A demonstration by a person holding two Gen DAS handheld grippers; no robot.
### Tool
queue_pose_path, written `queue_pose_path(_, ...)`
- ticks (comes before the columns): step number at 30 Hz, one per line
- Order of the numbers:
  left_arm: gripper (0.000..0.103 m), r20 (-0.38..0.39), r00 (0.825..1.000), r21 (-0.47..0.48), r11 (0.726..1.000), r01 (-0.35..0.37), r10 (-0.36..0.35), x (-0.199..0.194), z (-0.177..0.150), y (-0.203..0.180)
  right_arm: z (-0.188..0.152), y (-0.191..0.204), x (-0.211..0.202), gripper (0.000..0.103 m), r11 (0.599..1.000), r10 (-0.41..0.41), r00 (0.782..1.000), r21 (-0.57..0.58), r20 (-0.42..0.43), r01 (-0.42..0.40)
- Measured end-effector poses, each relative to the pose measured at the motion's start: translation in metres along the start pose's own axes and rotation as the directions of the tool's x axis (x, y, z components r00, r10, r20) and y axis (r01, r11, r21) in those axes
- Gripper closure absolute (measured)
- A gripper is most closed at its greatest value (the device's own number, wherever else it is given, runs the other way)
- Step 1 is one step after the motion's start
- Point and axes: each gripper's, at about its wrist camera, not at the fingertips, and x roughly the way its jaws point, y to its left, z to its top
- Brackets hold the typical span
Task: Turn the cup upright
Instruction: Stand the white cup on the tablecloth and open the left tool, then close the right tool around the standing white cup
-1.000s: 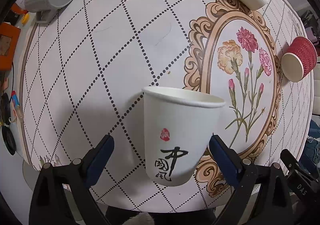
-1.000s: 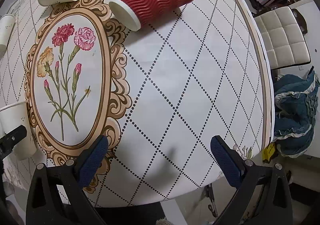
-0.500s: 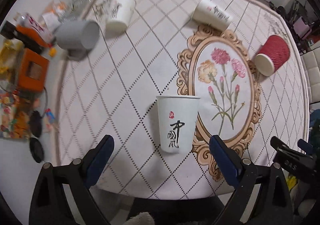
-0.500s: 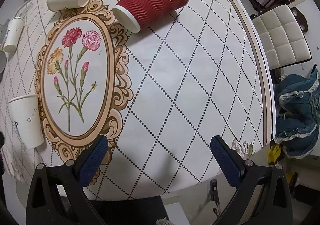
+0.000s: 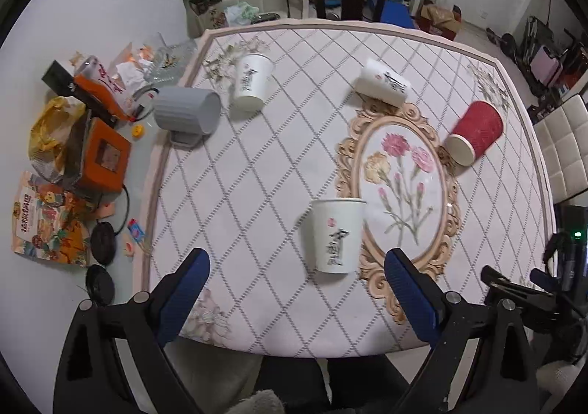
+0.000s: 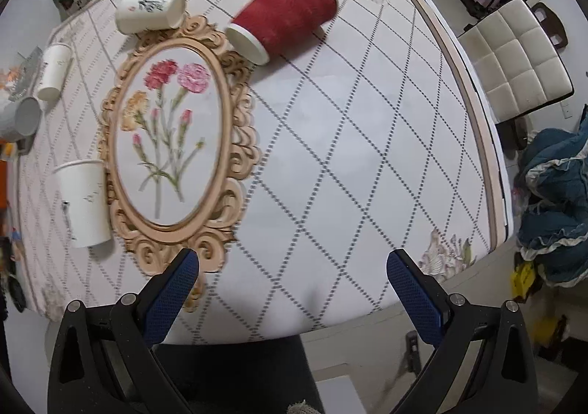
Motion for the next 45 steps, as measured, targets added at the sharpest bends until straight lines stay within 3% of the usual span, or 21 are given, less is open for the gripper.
queue_pose_path(5,0.006,0.008,0.999,-0.027,0.999,-0.046,0.047,0.016,-0.003,0.044,0.0,0.031,-0.017,0.0,0.999,0.037,0.999,-0.006,0.021,-0.037)
queue_pose_path(13,0.006,-0.067,0.992,-0.058,0.992,-0.109,0.105,0.071,-0.017,0.111,-0.002,0.134,-0.019,0.0,0.991,0.05,0.999,-0.122,0.014,-0.048)
queue_pose_path(22,0.006,-0.137,0.983,-0.05,0.99,-0.131,0.123,0.118,-0.026,0.141,0.002,0.211,0.013,0.006,0.981,0.035,0.999,-0.192,-0.029,-0.04)
queue_pose_path(27,0.006,-0.164,0.98,-0.037,0.992,-0.125,0.117,0.133,-0.029,0.142,0.006,0.225,0.033,0.014,0.979,0.034,0.996,-0.197,-0.077,-0.048)
queue_pose_path(31,0.006,-0.195,0.975,-0.034,0.993,-0.113,0.104,0.142,-0.031,0.141,0.01,0.23,0.049,0.034,0.98,0.04,0.992,-0.191,-0.122,-0.064)
queue_pose_path(34,0.006,-0.213,0.972,-0.029,0.994,-0.108,0.099,0.147,-0.031,0.14,0.012,0.23,0.059,0.041,0.981,0.072,0.984,-0.166,-0.16,-0.099)
queue_pose_path(39,0.006,-0.248,0.966,-0.043,0.996,-0.084,0.071,0.152,-0.025,0.141,0.014,0.224,0.053,0.042,0.983,0.113,0.985,-0.128,-0.129,-0.13)
queue_pose_path(45,0.006,-0.28,0.96,-0.078,0.996,-0.045,0.021,0.164,-0.012,0.142,0.023,0.209,0.027,0.042,0.984,0.166,0.985,-0.077,0.043,-0.163)
